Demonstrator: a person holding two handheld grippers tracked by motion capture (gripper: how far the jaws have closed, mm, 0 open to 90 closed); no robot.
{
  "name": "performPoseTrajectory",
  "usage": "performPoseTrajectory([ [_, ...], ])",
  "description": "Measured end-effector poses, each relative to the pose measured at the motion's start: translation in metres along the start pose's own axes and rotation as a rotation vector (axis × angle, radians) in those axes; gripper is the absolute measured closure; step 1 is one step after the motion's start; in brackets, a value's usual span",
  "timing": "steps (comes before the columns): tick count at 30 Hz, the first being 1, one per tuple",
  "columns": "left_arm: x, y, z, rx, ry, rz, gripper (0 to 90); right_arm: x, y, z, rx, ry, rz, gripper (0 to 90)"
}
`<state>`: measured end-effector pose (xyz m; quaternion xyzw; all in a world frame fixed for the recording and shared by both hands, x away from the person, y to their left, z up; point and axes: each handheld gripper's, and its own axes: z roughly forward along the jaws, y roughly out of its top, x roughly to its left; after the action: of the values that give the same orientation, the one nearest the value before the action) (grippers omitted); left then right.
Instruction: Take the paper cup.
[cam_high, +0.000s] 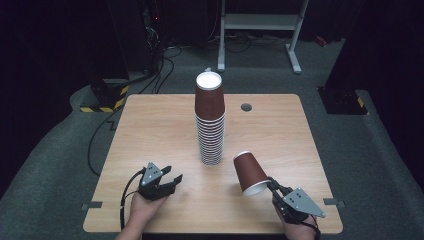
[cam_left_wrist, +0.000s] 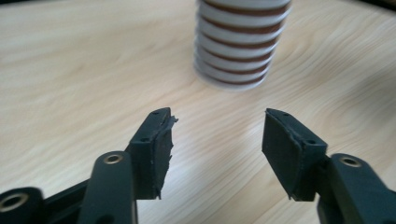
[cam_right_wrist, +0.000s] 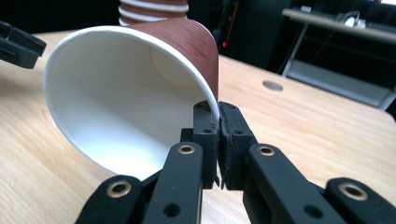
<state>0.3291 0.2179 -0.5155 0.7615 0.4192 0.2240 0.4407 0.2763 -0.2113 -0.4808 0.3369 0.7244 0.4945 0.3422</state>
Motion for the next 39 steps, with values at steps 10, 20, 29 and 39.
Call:
performPoseTrajectory([
  [10,0.006,-0.015,0.008,0.072,0.026,0.005,37.8,-0.028,0.021,0.0,0.236,0.059,0.06,86.1],
  [20,0.01,-0.015,0.009,0.079,-0.005,-0.044,37.5,-0.056,0.05,0.012,0.52,0.135,0.099,86.1],
  [29,0.01,-0.015,0.009,0.079,-0.011,-0.039,37.7,-0.073,0.079,0.025,0.711,0.215,0.103,86.1],
  [39,0.01,-0.015,0.009,0.082,-0.011,-0.037,38.3,-0.075,0.094,0.044,0.915,0.273,0.041,86.0],
])
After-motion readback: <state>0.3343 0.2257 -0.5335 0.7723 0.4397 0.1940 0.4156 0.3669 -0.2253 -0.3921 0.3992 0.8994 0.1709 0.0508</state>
